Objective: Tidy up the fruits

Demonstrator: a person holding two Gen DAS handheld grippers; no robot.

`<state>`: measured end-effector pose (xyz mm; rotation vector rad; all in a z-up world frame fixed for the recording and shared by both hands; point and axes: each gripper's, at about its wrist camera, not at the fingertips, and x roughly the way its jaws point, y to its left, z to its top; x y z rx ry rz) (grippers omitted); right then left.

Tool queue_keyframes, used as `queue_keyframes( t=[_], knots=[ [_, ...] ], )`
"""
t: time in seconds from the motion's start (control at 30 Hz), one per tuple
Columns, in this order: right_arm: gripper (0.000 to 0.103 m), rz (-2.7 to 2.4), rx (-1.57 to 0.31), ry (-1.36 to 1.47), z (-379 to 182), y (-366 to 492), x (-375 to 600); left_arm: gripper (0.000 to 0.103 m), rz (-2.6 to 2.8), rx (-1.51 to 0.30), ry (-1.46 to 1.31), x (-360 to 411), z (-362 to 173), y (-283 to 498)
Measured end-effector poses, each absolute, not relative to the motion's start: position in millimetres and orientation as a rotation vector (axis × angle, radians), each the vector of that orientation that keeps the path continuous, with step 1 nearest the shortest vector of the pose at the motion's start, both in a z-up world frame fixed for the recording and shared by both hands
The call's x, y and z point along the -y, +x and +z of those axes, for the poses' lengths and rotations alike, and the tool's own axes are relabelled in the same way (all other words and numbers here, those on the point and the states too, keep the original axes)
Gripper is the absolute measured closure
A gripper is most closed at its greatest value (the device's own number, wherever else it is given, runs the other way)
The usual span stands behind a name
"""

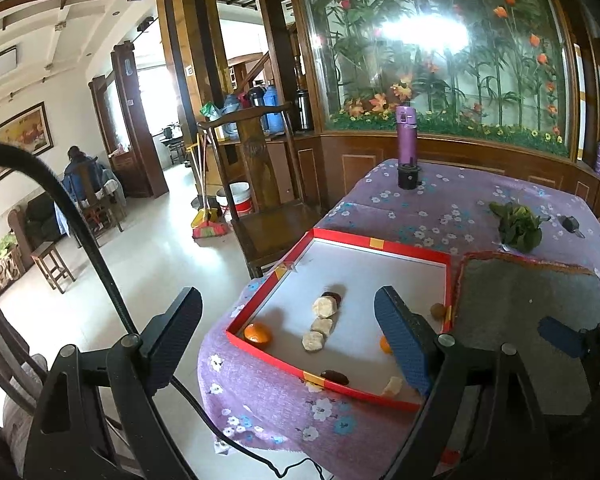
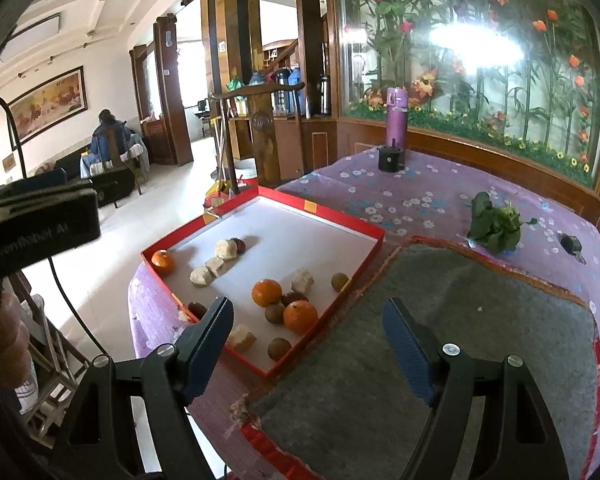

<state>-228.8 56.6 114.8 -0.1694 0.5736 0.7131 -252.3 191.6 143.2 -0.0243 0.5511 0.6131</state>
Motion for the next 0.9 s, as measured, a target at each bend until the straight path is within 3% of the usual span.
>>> queue_keyframes(
  t=[0.9],
  knots=[
    [0.024,0.723,-0.55,-0.187,116.5,-242.1,-69.6,0.014,0.56,-0.496,-0.028,-188.3,149.2,-282.5]
  ],
)
